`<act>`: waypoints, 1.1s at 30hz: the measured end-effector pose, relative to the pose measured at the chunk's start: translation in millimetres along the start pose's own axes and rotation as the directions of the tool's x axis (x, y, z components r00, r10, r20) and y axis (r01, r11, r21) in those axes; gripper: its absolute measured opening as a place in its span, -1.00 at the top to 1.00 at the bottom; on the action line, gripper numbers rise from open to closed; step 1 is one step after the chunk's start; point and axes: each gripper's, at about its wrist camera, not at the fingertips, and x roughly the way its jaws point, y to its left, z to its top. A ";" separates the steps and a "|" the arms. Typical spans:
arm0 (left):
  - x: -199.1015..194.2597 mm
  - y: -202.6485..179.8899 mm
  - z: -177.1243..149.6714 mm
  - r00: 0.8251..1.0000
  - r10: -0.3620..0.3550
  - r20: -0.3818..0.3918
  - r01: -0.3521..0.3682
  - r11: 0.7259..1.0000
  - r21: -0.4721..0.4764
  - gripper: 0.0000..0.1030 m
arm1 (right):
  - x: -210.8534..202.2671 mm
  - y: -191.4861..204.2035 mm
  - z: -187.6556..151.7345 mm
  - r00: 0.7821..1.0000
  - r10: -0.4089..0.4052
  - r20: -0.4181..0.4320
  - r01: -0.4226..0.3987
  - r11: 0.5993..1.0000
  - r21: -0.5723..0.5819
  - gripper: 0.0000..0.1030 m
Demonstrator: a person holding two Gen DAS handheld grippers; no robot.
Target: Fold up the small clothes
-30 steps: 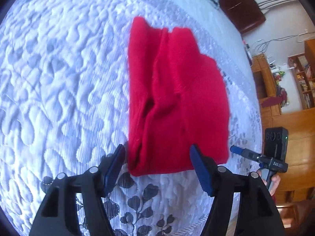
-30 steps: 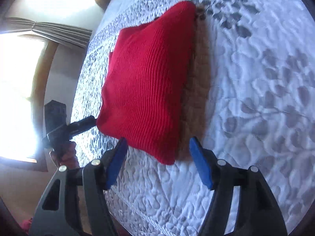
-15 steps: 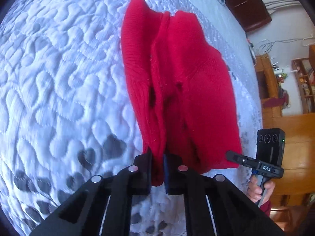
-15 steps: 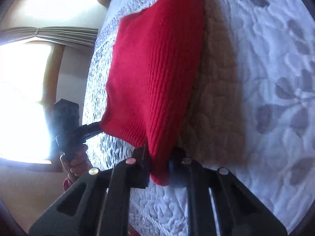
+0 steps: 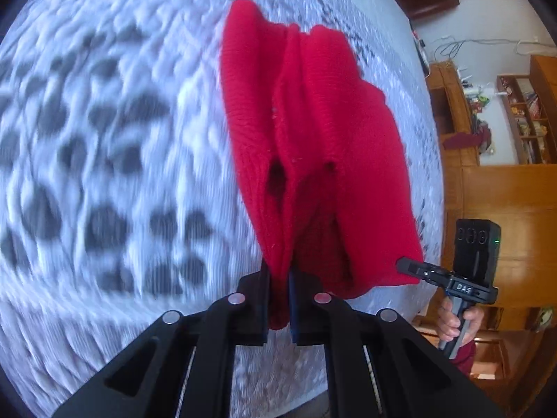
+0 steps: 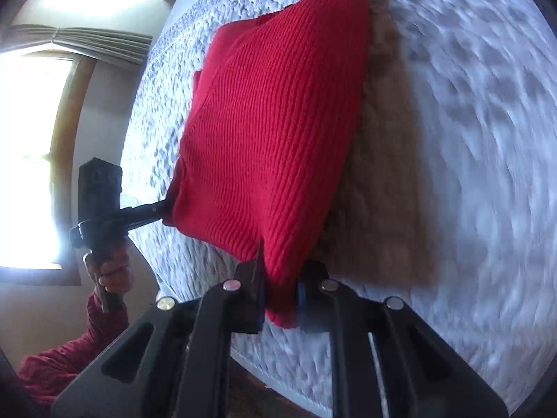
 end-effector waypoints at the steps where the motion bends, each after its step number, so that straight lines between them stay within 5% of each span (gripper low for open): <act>1: 2.3 0.8 -5.6 1.000 0.016 -0.007 -0.016 1.000 0.002 0.84 | -0.7 -2.1 -13.7 1.000 -0.015 -0.003 0.015 1.000 0.007 0.77; 7: -2.9 -0.2 -22.6 0.993 0.120 0.010 -0.120 0.991 0.060 0.76 | 15.9 -3.3 -39.5 0.994 -0.108 -0.002 0.108 0.994 0.008 0.67; 10: -18.6 -18.9 -15.4 0.972 0.226 0.069 -0.232 0.970 0.080 0.41 | 11.6 6.5 -31.7 0.986 -0.165 0.011 0.165 0.986 -0.008 0.32; 12: -36.5 -28.2 -11.0 0.968 0.219 0.123 -0.231 0.969 0.092 -0.01 | -5.0 22.2 -33.3 0.972 -0.223 0.075 0.228 0.972 -0.057 0.29; 16: -58.7 -48.7 -2.2 0.981 0.114 0.156 -0.133 0.985 0.114 -0.11 | -33.4 55.0 -34.1 0.950 -0.254 0.180 0.280 0.950 -0.140 0.29; 24: 15.0 -66.0 -9.7 0.999 -0.002 -0.039 0.002 1.000 0.021 -0.08 | -17.6 78.7 -43.5 0.961 -0.225 0.158 0.254 0.946 -0.199 0.27; 29: 35.8 -70.0 -14.6 0.996 -0.006 -0.092 0.006 1.000 0.003 -0.06 | -14.5 74.7 -51.1 0.965 -0.215 0.150 0.242 0.951 -0.194 0.27; 33: 46.2 -67.3 -14.4 0.993 -0.020 -0.113 0.017 0.999 -0.030 0.69 | -18.9 68.1 -60.0 0.965 -0.212 0.152 0.238 0.956 -0.171 0.23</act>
